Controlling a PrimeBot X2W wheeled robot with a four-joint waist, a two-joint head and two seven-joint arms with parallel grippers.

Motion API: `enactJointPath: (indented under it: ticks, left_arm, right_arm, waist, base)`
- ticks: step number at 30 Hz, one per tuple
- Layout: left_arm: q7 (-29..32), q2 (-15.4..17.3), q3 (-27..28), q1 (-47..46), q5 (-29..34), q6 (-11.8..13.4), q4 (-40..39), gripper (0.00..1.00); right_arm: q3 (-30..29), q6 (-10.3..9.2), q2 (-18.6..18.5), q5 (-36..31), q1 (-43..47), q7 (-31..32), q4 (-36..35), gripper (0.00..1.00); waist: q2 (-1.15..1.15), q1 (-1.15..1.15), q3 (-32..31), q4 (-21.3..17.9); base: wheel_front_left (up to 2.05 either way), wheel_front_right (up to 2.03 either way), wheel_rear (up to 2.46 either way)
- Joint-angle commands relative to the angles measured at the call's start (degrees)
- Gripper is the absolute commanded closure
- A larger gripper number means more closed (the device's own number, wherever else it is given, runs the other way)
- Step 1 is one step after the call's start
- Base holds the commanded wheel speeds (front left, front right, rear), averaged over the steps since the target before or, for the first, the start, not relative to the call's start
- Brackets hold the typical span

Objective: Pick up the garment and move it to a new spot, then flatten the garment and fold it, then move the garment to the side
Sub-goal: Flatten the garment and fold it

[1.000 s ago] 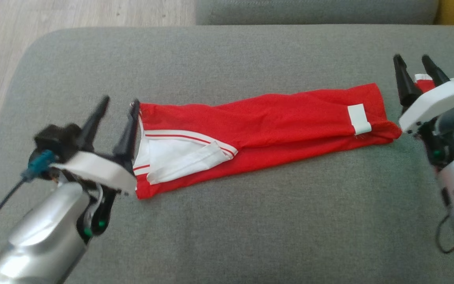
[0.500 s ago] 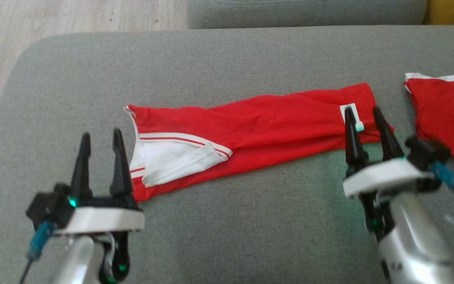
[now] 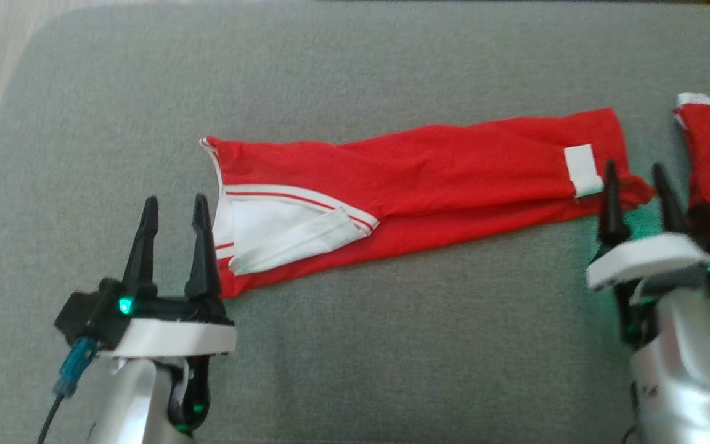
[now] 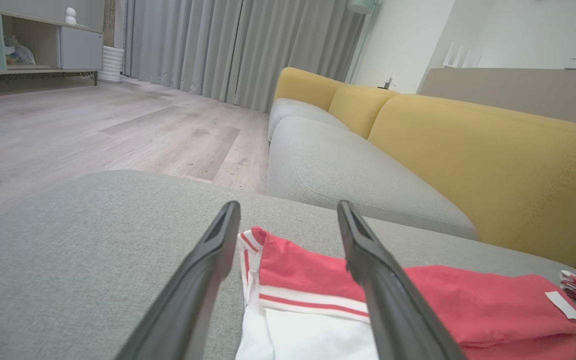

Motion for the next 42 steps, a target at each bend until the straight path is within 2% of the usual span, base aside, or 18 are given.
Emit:
enactJointPath:
  ticks: [1,7,14,16,19,22,27,32,37,42]
  left_arm:
    - [-0.29,-0.03,2.40,-2.33,0.63,-0.33,-1.16,0.00]
    - [-0.29,-0.85,2.26,-3.64,1.54,-1.56,0.03,0.00]
    - [-0.29,-1.05,2.72,-4.19,2.00,-2.18,0.80,0.00]
    - [-0.29,-1.07,3.04,-4.24,2.02,-2.26,0.94,0.00]
    - [-0.29,-1.08,3.27,-4.11,2.00,-2.35,1.08,0.00]
    - [-0.29,-1.08,3.44,-3.72,1.91,-2.39,1.11,0.00]
    - [-0.29,-1.08,3.54,-2.90,1.93,-2.42,1.06,0.00]
    - [-0.29,-1.09,3.23,-2.44,1.89,-2.31,1.05,0.00]
    - [-0.29,-1.09,2.76,-1.91,1.64,-2.02,1.11,0.00]
    - [-0.29,-1.09,2.16,-1.33,1.27,-1.66,0.98,0.00]
  right_arm:
    - [-0.41,0.37,-0.03,-2.36,-2.74,0.22,-0.52,0.00]
    - [-9.80,0.37,-0.02,-7.67,-8.53,2.40,8.96,0.00]
    - [-11.81,0.37,-0.02,-10.14,-11.84,2.56,21.68,0.01]
    - [-11.16,0.37,-0.02,-10.47,-12.57,1.73,24.38,1.00]
    - [-10.93,0.37,-0.02,-11.54,-13.36,-0.11,26.42,1.00]
    - [-13.02,0.37,-0.02,-14.50,-13.65,-1.37,25.48,1.00]
    - [-20.44,0.37,-0.02,-21.95,-12.82,-1.90,18.66,1.00]
    - [-26.49,0.37,-0.02,-28.49,-12.21,0.31,10.30,1.00]
    - [-25.07,0.37,-0.02,-27.29,-12.97,1.69,7.17,1.00]
    - [-17.13,0.37,-0.02,-20.29,-13.79,2.36,7.50,1.00]
  waist:
    - [0.00,-0.01,1.42,0.91]
    - [0.00,-0.01,3.28,2.45]
    - [0.00,-0.01,3.24,2.65]
    - [0.00,-0.01,2.95,2.38]
    - [0.00,-0.01,2.17,1.77]
    - [0.00,-0.01,1.11,0.88]
    - [0.00,-0.01,-0.77,-0.43]
    - [0.00,-0.01,-2.50,-0.81]
    - [0.00,-0.01,-4.21,-0.87]
    - [0.00,-0.01,-5.80,-0.16]
  base:
    - [0.00,0.00,0.00]
    - [0.00,0.00,0.00]
    - [0.00,0.00,0.00]
    - [0.00,0.00,0.00]
    - [0.00,0.00,0.00]
    - [0.00,0.00,0.00]
    - [0.00,0.00,0.00]
    - [0.00,0.00,0.00]
    - [0.00,0.00,0.00]
    - [0.00,0.00,0.00]
